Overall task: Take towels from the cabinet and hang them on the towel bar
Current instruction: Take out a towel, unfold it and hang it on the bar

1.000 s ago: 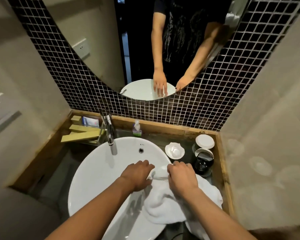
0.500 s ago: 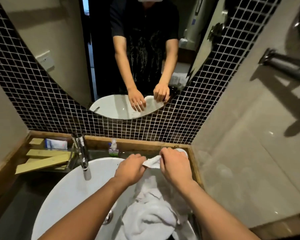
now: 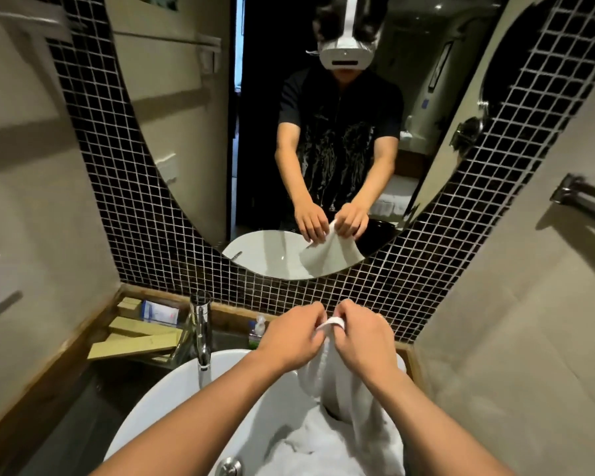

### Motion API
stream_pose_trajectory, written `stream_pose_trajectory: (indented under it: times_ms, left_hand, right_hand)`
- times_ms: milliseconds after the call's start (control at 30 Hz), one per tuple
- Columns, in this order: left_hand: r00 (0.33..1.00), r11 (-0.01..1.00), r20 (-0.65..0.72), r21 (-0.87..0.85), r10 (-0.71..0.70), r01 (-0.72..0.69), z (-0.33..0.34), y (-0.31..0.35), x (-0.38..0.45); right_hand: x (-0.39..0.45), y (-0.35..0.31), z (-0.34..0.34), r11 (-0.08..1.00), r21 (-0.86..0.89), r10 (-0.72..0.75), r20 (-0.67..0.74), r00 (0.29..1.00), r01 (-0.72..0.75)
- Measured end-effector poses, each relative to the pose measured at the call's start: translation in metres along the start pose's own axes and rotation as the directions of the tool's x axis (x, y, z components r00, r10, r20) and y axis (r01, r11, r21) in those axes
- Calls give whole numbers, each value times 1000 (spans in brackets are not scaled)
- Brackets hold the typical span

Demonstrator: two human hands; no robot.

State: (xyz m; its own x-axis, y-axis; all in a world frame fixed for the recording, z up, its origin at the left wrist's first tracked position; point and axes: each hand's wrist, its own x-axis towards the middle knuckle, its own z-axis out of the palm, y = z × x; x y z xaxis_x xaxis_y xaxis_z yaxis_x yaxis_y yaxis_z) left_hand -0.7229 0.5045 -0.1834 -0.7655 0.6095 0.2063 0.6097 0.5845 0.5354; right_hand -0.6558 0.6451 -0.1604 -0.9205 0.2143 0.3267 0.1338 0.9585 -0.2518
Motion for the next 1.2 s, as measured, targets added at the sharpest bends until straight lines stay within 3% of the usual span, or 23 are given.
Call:
stream_pose_trajectory:
  times_ms: [100, 267, 367, 467, 700, 867, 1100, 1200]
  left_hand:
    - [997, 997, 40, 48, -66, 64, 2, -5, -4]
    - [978, 980, -89, 36, -191, 195, -1, 1, -2]
    - [977, 984, -151, 79, -147, 160, -11, 11, 1]
    - [983, 983, -162, 144, -90, 114, -19, 25, 1]
    - [970, 976, -202, 142, -136, 167, -31, 17, -15]
    - [935, 978, -299, 26, -190, 207, -42, 20, -9]
    - [960, 987, -228, -36, -161, 157, -37, 26, -10]
    - [954, 989, -263, -41, -145, 140, -31, 24, -8]
  right_hand:
    - [8, 4, -12, 990, 139, 42, -43, 998, -36]
    - [10, 16, -28, 979, 200, 51, -19, 999, -46]
    - [6, 17, -31, 986, 157, -53, 26, 998, 48]
    - [4, 7, -29, 967, 242, -98, 86, 991, 75]
    - [16, -8, -39, 941, 326, -84, -41, 996, 93]
    - [17, -14, -46, 952, 185, -272, 144, 951, 244]
    - [26, -7, -51, 954, 264, -139, -32, 990, 142]
    - [34, -3, -66, 935, 329, -125, -45, 991, 133]
